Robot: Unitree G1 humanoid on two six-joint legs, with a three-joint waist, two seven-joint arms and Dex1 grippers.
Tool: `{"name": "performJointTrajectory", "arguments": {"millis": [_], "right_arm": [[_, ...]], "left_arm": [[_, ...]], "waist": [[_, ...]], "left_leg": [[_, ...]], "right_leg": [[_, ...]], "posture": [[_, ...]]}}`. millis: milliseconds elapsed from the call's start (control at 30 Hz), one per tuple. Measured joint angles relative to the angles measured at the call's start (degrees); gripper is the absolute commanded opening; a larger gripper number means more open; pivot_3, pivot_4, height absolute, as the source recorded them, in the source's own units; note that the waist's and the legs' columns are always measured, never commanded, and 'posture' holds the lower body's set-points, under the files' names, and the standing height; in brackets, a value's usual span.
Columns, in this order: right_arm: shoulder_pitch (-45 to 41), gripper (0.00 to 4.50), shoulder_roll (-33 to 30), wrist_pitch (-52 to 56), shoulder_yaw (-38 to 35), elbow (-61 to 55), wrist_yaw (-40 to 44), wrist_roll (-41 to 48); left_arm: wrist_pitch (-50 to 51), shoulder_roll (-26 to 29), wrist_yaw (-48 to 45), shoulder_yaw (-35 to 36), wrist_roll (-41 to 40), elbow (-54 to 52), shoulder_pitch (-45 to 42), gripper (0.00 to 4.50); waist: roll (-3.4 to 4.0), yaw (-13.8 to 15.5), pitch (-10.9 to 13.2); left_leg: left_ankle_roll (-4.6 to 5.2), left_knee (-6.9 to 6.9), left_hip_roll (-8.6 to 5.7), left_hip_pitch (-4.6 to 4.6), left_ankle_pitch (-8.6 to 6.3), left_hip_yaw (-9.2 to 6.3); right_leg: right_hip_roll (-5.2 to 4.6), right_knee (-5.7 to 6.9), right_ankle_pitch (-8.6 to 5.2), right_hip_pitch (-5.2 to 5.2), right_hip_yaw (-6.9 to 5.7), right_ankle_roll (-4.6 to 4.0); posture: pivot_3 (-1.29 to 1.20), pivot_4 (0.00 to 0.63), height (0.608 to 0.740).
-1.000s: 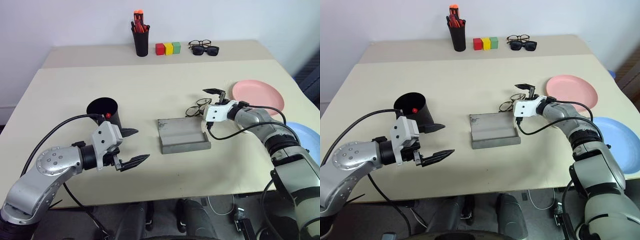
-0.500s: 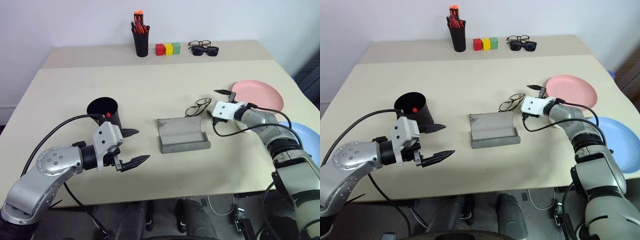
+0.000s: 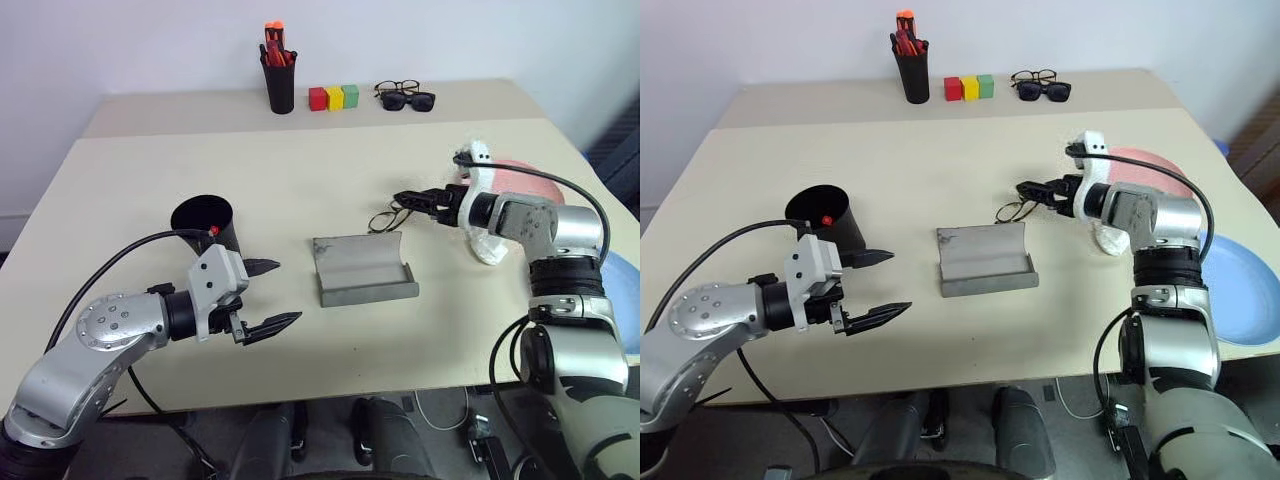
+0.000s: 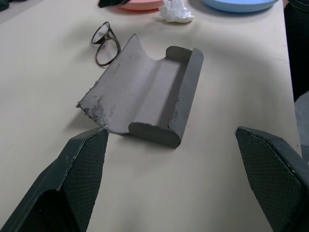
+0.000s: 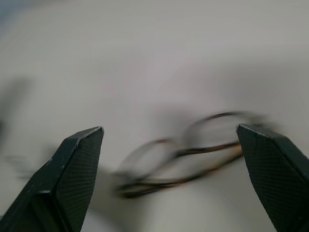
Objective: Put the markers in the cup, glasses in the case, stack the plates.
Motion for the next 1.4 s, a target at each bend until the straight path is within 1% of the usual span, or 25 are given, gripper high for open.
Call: {"name": "performJointTrajectory", "arguments": {"millis": [133, 300, 400, 567, 767, 867, 1100, 1400], "right_arm": [[-2.53, 4.47, 3.76, 12.29, -5.48, -2.61, -2.76, 7.22], [-3.54, 4.47, 7.53, 18.90, -9.40, -1.70, -6.50, 10.97], [-3.49, 4.47, 8.36, 19.83, -9.46, -1.45, -7.63, 11.17], [-1.84, 4.47, 8.46, 18.59, -5.47, -1.35, -7.99, 10.18], [-1.03, 4.47, 6.55, 12.70, 2.66, -0.19, -6.87, 5.82], [-0.96, 4.47, 5.80, 9.90, 5.16, 1.67, -5.73, 4.10], [-0.89, 4.47, 2.86, 7.95, 7.86, 2.41, -3.14, 3.12], [2.85, 4.47, -4.61, 9.45, 8.65, -0.49, -1.65, 1.85]], "left_arm": [[0.00, -0.10, -0.04, -0.08, 0.00, 0.08, -0.19, 4.32], [0.01, -0.20, 0.06, -0.10, -0.02, 0.21, -0.26, 4.32], [0.02, -0.20, 0.09, -0.10, -0.05, 0.21, -0.18, 4.32], [0.06, -0.19, 0.17, -0.07, -0.18, 0.16, 0.20, 4.32], [0.16, -0.15, -0.30, 0.31, -0.63, -0.63, 1.72, 4.32], [0.15, -0.12, -0.71, 0.73, -1.20, -0.62, 2.26, 4.32], [0.15, 0.48, -1.14, 1.22, -1.48, -0.63, 2.75, 4.32], [-0.01, 0.43, -1.98, 0.76, -1.37, 0.11, 1.69, 4.32]], "waist": [[0.00, 0.11, 0.00], [0.01, 0.09, 0.00], [0.01, -0.01, 0.00], [0.01, -0.06, -0.01], [0.01, -0.10, 0.00], [0.01, -0.10, 0.00], [0.01, 0.08, -0.01], [0.01, 0.05, -0.01]], "left_leg": [[-0.01, -0.04, -0.01, -0.03, -0.01, 0.00], [0.03, -0.05, -0.07, -0.07, -0.03, 0.02], [0.04, -0.08, -0.07, -0.08, -0.03, 0.03], [0.04, -0.11, -0.07, -0.09, -0.03, 0.03], [0.04, -0.11, -0.07, -0.09, -0.03, 0.05], [0.04, -0.12, -0.07, -0.09, -0.03, 0.05], [0.05, -0.10, -0.07, -0.08, -0.04, 0.05], [0.08, -0.16, -0.07, -0.14, -0.06, 0.05]], "right_leg": [[-0.01, -0.02, 0.00, -0.04, 0.00, 0.00], [-0.08, -0.08, 0.02, -0.04, 0.00, -0.03], [-0.08, -0.09, 0.02, -0.06, 0.00, -0.03], [-0.08, -0.09, 0.02, -0.09, 0.00, -0.03], [-0.08, -0.10, 0.02, -0.10, 0.00, -0.04], [-0.08, -0.11, 0.01, -0.10, 0.00, -0.04], [-0.10, -0.14, 0.01, -0.07, 0.00, -0.04], [-0.10, -0.24, 0.01, -0.10, 0.00, -0.04]], "posture": [[0.00, 0.150, 0.740], [0.00, 0.150, 0.740], [0.00, 0.150, 0.740], [0.00, 0.150, 0.740], [0.00, 0.150, 0.740], [0.00, 0.150, 0.740], [0.00, 0.150, 0.740], [0.00, 0.150, 0.740]]}}
